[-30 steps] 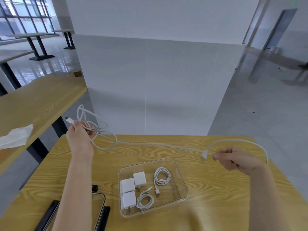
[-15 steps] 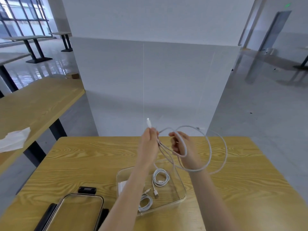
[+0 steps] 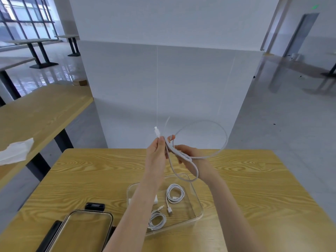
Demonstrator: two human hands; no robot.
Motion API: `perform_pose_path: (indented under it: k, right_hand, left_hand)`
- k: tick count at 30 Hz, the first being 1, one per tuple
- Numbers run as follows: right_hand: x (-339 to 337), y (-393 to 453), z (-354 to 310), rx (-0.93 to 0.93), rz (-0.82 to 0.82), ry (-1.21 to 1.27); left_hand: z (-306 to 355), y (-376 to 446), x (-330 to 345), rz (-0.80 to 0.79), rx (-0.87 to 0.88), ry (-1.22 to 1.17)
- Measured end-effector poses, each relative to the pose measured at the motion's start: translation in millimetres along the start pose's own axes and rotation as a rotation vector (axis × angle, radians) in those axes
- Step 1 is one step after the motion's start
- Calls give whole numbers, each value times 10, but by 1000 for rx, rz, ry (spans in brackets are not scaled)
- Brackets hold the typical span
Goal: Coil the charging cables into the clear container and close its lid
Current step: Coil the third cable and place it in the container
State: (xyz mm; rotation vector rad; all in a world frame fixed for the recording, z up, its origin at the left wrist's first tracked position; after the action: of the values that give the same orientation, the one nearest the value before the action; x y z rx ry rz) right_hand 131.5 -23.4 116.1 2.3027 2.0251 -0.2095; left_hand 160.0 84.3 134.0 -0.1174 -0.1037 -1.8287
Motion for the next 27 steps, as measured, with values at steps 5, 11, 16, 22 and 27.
perform_pose_path:
  k: [5, 11, 16, 22, 27]
  right_hand:
    - [-392, -102, 230, 56, 159, -117]
    - [-813, -264, 926, 396, 350, -106]
    - [-752, -439, 1345, 584, 274, -87]
    - [-919, -587, 1866, 677, 283, -400]
    - [-842, -863, 1953, 886, -84, -770]
  left_hand:
    - [-141, -24, 15, -38, -62, 275]
    - [-496, -135, 196, -232, -163, 534]
    - [-683, -255, 264, -337, -246, 586]
    - [-752, -320, 257, -348, -304, 527]
    - [-688, -289, 361, -333, -282, 470]
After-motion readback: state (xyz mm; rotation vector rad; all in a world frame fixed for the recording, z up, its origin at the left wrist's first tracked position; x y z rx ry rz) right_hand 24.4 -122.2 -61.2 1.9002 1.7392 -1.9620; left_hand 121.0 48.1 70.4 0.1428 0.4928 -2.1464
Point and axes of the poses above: each hand's wrist, its own y-axis towards the middle knuckle, its own x-axis out of the palm, z = x × y, the point moved 9 cm from there along y, towards the middle knuckle, and after that the axes turned 7 degrees about y, right-handed, at the moved point
